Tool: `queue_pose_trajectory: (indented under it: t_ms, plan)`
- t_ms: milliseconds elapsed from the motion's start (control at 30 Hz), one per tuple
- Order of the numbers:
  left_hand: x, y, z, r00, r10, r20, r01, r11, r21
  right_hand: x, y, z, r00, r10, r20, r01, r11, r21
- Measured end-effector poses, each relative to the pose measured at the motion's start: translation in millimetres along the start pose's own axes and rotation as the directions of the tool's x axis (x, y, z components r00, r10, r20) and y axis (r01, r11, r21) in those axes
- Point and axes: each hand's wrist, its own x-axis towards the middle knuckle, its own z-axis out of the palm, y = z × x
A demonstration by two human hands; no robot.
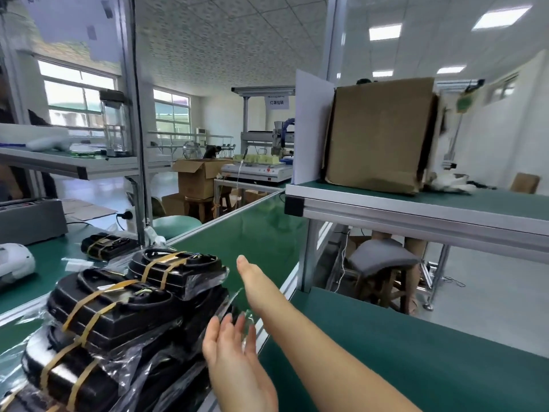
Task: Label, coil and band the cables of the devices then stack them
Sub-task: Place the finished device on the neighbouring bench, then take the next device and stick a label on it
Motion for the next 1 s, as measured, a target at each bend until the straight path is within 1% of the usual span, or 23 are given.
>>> queue_pose_trajectory:
  t_ms: [67,133,200,233,333,400,467,500,567,633,667,733,800,833,867,900,967,1000]
  plan:
    - [-13,-20,0,1.000,-0.021,-0.012,0.022,0.999,0.050,-23,17,-22,0.999,0.019,-0.047,-0.018,1.000,0.025]
    - [-35,-47,2,0.996,-0.083,0.029,0.079,0.990,0.117,-47,38,-56,0.991,0.069,-0.119,-0.058,0.994,0.092]
    - [-62,-77,5,0.974,-0.203,0.101,0.179,0.963,0.203,-74,62,-97,0.971,0.106,-0.216,-0.081,0.989,0.123]
    - [-78,-92,6,0.951,-0.279,0.134,0.239,0.937,0.255,-88,76,-119,0.955,0.124,-0.269,-0.088,0.986,0.141]
    - [-127,-132,5,0.838,-0.504,0.209,0.386,0.819,0.424,-135,119,-178,0.888,0.199,-0.414,-0.112,0.968,0.225]
    - [-158,-151,4,0.747,-0.619,0.243,0.435,0.731,0.526,-164,148,-210,0.833,0.241,-0.499,-0.128,0.960,0.249]
    - [-180,-165,2,0.670,-0.696,0.257,0.454,0.658,0.601,-189,176,-240,0.769,0.263,-0.582,-0.144,0.959,0.242]
    - [-189,-169,1,0.636,-0.727,0.258,0.459,0.626,0.631,-200,190,-257,0.725,0.250,-0.642,-0.141,0.966,0.217]
    - [-200,-177,-2,0.588,-0.769,0.249,0.464,0.574,0.675,-222,214,-295,0.604,0.187,-0.775,-0.165,0.980,0.109]
    - [-204,-182,-5,0.575,-0.784,0.234,0.467,0.549,0.693,-242,236,-336,0.464,0.154,-0.873,-0.285,0.958,0.018]
    - [-204,-184,-6,0.575,-0.786,0.227,0.464,0.542,0.701,-251,247,-356,0.385,0.171,-0.907,-0.361,0.932,0.022]
    - [-203,-188,-7,0.574,-0.790,0.216,0.446,0.523,0.727,-265,267,-395,0.233,0.256,-0.938,-0.497,0.861,0.111]
    - [-201,-190,-8,0.571,-0.793,0.212,0.415,0.502,0.759,-270,283,-427,0.140,0.391,-0.910,-0.601,0.764,0.236]
    - [-200,-192,-7,0.571,-0.792,0.215,0.395,0.495,0.774,-270,290,-440,0.127,0.462,-0.878,-0.616,0.731,0.295]
    - [-199,-193,-7,0.572,-0.791,0.217,0.375,0.487,0.789,-268,297,-450,0.151,0.526,-0.837,-0.601,0.721,0.344]
    - [-197,-194,-5,0.570,-0.792,0.217,0.357,0.477,0.803,-266,301,-456,0.198,0.562,-0.803,-0.552,0.741,0.382]
    - [-193,-197,-3,0.567,-0.794,0.221,0.330,0.464,0.822,-261,307,-464,0.314,0.552,-0.773,-0.417,0.811,0.410]
    - [-191,-197,-4,0.566,-0.792,0.229,0.321,0.468,0.823,-259,308,-466,0.355,0.548,-0.758,-0.383,0.825,0.417]
